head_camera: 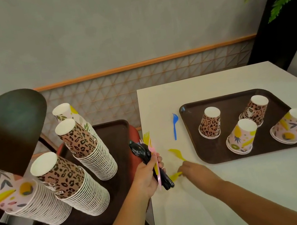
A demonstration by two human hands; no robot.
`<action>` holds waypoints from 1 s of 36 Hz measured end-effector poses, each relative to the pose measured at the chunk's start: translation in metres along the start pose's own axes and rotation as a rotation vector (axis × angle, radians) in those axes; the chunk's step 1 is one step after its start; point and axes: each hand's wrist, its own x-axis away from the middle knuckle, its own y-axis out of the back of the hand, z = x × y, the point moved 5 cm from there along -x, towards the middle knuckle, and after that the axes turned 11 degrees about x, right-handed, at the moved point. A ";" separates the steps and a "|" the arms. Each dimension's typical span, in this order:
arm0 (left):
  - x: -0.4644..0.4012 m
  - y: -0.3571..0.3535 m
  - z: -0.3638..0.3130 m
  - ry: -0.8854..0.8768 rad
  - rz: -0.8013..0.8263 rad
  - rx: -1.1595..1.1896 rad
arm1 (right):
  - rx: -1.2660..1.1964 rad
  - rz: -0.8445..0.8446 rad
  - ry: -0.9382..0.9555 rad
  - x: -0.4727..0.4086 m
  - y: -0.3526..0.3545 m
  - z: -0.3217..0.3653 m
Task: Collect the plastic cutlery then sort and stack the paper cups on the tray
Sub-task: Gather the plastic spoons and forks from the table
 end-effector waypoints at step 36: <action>-0.088 0.000 -0.027 -0.001 -0.081 -0.193 | -0.387 -0.319 -0.600 -0.096 0.037 -0.048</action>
